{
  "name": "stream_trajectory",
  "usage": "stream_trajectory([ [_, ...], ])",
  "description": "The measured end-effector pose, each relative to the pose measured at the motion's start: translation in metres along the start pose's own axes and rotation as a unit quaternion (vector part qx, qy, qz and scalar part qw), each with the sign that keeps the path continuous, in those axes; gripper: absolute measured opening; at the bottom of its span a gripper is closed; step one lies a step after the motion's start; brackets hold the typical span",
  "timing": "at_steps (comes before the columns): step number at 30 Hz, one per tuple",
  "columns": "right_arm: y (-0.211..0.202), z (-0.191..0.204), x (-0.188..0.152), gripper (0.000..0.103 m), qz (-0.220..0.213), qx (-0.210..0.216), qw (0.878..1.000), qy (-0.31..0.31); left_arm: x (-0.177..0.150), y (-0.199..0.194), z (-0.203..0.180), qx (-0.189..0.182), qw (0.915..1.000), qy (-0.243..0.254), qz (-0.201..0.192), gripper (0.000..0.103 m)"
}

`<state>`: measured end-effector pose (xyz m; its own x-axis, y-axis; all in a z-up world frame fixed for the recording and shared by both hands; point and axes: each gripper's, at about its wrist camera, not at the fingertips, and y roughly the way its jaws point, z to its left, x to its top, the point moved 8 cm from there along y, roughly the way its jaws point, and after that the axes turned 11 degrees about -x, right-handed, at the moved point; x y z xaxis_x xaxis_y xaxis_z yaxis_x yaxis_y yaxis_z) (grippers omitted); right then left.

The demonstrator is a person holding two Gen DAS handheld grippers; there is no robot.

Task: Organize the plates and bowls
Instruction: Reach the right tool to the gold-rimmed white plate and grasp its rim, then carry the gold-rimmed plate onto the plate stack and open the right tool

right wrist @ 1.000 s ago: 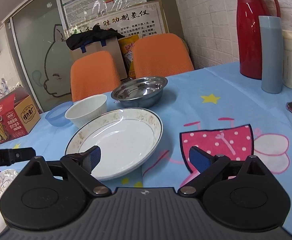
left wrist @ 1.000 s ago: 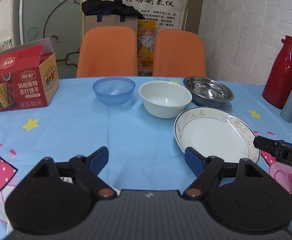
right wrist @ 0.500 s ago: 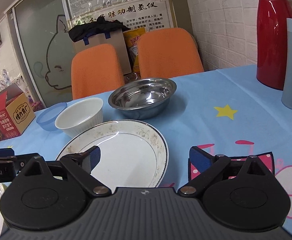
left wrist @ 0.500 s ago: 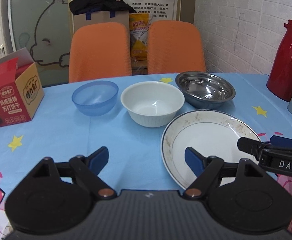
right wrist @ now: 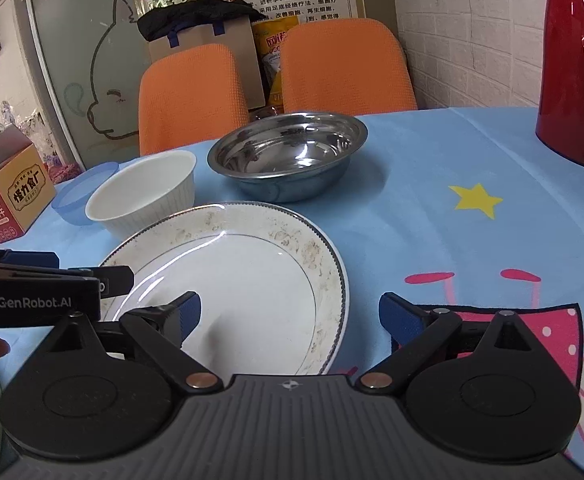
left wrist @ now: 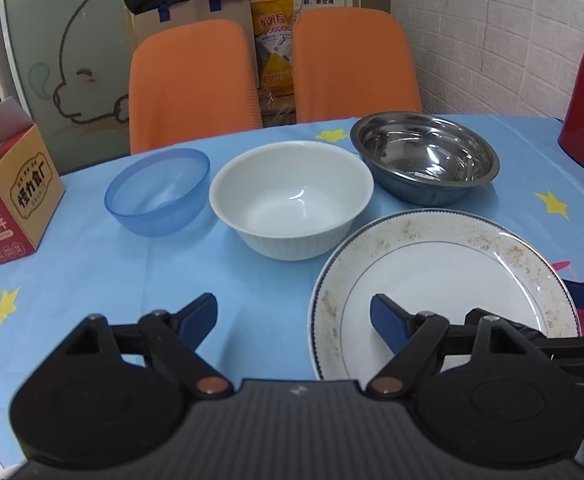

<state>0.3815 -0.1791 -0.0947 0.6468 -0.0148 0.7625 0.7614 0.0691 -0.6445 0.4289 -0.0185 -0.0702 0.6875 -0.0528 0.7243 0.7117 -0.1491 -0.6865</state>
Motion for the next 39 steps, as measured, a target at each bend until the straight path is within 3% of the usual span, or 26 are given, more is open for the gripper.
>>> stream_trajectory([
  [19,-0.001,0.0,0.001,0.103,-0.001,-0.003,1.0,-0.008,0.003,0.012,-0.008,-0.016,0.9998,-0.007,0.007,0.082],
  [23,0.001,0.0,-0.001,0.103,0.001,-0.01,1.0,-0.017,-0.002,0.018,-0.008,-0.03,0.9992,-0.017,0.02,0.082],
  [27,0.001,0.007,-0.005,0.103,-0.003,-0.015,0.999,-0.044,-0.006,0.017,-0.005,-0.071,0.9962,-0.045,0.024,0.082],
  [30,0.001,0.01,-0.005,0.103,-0.005,-0.01,0.999,-0.047,-0.007,0.016,-0.007,-0.076,0.9962,-0.035,0.025,0.081],
  [32,0.002,0.011,-0.005,0.103,-0.007,-0.009,0.999,-0.051,-0.007,0.016,-0.011,-0.086,0.9956,-0.032,0.022,0.076],
  [35,0.0,0.014,-0.005,0.103,-0.015,-0.002,0.998,-0.057,-0.006,0.013,-0.02,-0.108,0.9936,-0.027,0.018,0.054],
  [39,-0.005,0.015,-0.005,0.103,-0.017,-0.006,0.999,-0.047,-0.008,0.008,-0.019,-0.107,0.9927,-0.049,0.024,0.045],
])
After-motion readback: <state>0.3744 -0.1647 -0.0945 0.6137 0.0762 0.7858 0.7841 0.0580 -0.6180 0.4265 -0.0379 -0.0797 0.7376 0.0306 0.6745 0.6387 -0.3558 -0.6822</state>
